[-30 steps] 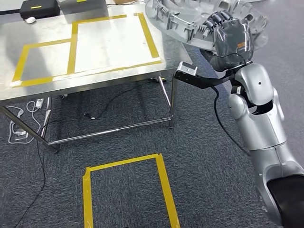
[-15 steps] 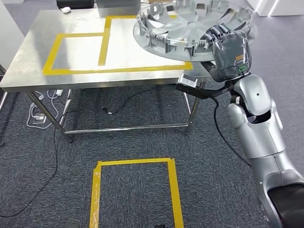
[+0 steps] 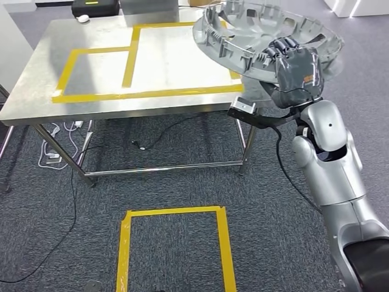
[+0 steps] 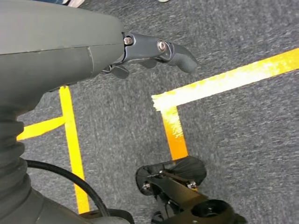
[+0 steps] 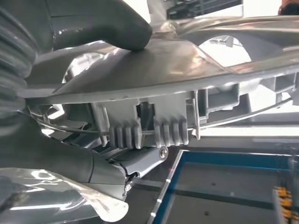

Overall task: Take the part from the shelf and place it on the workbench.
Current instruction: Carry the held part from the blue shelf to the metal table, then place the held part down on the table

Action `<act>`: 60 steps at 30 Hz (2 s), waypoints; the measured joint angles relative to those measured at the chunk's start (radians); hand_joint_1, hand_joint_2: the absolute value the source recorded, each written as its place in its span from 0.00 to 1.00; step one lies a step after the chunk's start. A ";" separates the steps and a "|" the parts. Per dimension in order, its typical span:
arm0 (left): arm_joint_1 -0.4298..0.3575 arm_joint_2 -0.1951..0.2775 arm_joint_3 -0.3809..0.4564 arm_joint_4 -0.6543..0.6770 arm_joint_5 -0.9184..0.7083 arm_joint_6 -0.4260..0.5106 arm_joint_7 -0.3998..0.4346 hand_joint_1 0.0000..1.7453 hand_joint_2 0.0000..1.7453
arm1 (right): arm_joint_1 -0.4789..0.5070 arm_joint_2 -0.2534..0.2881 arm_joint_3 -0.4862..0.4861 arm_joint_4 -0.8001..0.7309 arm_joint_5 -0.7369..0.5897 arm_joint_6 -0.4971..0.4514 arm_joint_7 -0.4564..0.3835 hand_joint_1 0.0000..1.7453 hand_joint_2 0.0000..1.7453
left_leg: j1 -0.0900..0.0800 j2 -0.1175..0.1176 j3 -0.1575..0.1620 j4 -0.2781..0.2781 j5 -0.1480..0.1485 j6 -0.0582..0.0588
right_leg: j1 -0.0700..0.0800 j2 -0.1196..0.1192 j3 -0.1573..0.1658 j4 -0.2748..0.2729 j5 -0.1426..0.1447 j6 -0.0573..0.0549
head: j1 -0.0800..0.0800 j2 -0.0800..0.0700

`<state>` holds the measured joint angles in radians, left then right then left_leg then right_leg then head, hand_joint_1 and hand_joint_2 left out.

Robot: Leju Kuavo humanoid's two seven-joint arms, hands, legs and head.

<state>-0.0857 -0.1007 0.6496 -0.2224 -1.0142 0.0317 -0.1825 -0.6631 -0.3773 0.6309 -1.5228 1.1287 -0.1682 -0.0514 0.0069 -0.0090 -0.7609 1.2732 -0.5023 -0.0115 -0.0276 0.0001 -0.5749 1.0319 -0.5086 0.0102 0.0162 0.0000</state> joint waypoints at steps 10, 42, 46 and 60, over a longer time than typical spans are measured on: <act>0.004 0.002 0.000 0.000 0.000 0.004 -0.014 0.00 1.00 | 0.021 -0.012 -0.013 -0.016 0.002 -0.010 -0.002 1.00 1.00 | -0.006 -0.003 0.151 -0.259 0.052 0.054 | -0.001 -0.001 -0.020 0.097 -0.050 0.047 | 0.006 0.000; 0.000 0.000 0.003 0.002 -0.011 0.010 -0.019 0.00 1.00 | 0.073 -0.026 -0.027 -0.027 0.006 -0.022 -0.011 1.00 1.00 | -0.003 -0.002 0.135 -0.257 0.063 0.057 | -0.001 0.004 -0.047 0.172 -0.102 0.053 | 0.014 0.000; 0.003 -0.004 0.003 0.002 -0.012 0.010 -0.019 0.00 1.00 | 0.083 -0.027 -0.027 -0.027 0.007 -0.022 -0.012 1.00 1.00 | -0.011 -0.007 0.172 -0.257 0.032 0.061 | 0.004 0.003 -0.133 0.205 -0.076 0.047 | 0.015 0.000; -0.027 -0.012 0.000 0.003 -0.050 -0.013 -0.001 0.00 1.00 | 0.045 0.094 0.024 0.070 -0.001 0.017 -0.015 1.00 1.00 | 0.000 -0.004 0.042 0.013 -0.079 -0.005 | 0.006 0.003 -0.012 -0.027 0.033 -0.008 | 0.007 0.000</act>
<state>-0.1124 -0.1129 0.6492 -0.2197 -1.0646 0.0189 -0.1832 -0.6179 -0.2837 0.6552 -1.4524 1.1276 -0.1508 -0.0662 0.0070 -0.0125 -0.7192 1.2862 -0.5813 -0.0164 -0.0220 0.0031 -0.5869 1.0046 -0.4757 0.0022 0.0235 0.0000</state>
